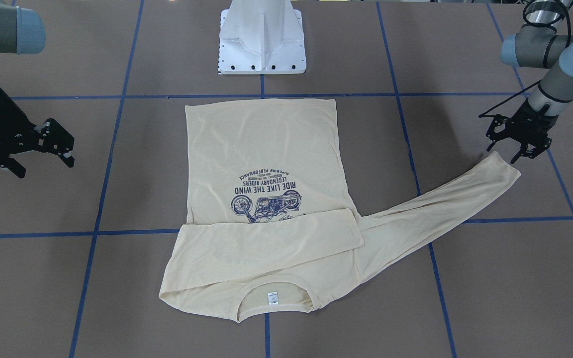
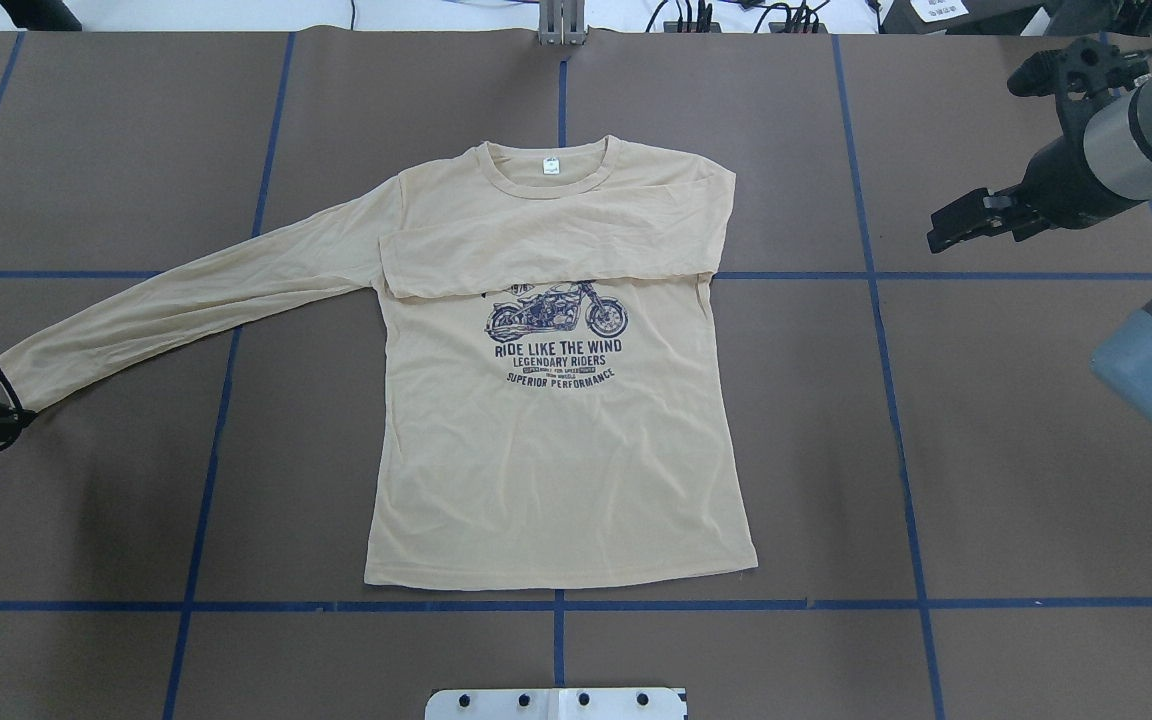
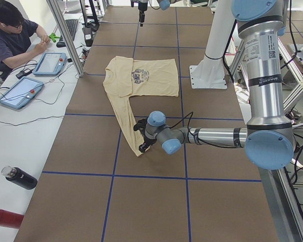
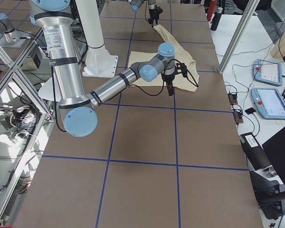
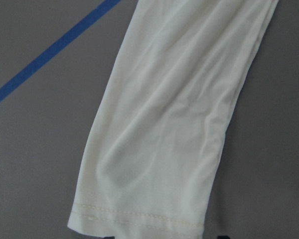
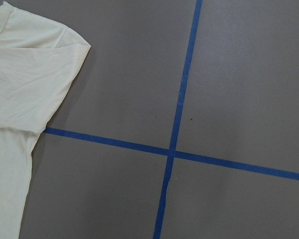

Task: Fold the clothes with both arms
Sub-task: 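Move the left gripper to the other sleeve cuff and grasp it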

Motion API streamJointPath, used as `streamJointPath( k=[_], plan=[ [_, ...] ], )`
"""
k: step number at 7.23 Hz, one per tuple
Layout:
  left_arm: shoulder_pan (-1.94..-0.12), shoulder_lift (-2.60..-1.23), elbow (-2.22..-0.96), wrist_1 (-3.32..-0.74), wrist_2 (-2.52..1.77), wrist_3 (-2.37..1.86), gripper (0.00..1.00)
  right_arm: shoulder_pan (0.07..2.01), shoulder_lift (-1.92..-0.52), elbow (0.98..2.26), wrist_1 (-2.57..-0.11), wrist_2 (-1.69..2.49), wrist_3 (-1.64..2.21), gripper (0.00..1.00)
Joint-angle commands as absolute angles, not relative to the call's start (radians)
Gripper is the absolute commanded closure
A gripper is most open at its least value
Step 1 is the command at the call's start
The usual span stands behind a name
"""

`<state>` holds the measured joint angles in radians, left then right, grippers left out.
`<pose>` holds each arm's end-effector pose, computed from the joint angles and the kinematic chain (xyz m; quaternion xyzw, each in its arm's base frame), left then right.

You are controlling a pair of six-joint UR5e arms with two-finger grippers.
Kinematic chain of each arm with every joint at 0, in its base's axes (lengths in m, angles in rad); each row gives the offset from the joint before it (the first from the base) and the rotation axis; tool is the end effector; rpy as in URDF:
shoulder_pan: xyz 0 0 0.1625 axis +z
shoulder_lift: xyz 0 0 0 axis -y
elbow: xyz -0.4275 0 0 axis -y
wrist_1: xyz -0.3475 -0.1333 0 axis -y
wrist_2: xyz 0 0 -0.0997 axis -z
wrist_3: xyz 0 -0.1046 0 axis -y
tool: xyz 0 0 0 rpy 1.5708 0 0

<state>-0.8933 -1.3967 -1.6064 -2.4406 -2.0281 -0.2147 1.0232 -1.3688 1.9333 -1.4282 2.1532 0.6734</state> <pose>0.1873 -0.3717 0.6348 0.2228 0.3412 0.2875 0.8668 -0.2018 -0.4765 0.3970 0.1173 -0.4108 -0.0427 0.9031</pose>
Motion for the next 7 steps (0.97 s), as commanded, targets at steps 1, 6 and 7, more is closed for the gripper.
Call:
streamJointPath(
  k=[1,6,7],
  plan=[
    [-0.891,-1.399,-1.606,-2.441,-2.026,-0.215,0.84,1.023,-1.370,1.934,-1.428,2.152,0.673,0.00],
    [-0.899,-1.457,-1.644,-2.439,-2.034,-0.206,1.00,1.022,-1.364,1.936,-1.428,2.151,0.678,0.00],
    [-0.905,-1.521,-1.646,-2.413,-2.039,-0.209,1.00,1.022,-1.364,1.936,-1.428,2.151,0.681,0.00]
  ],
)
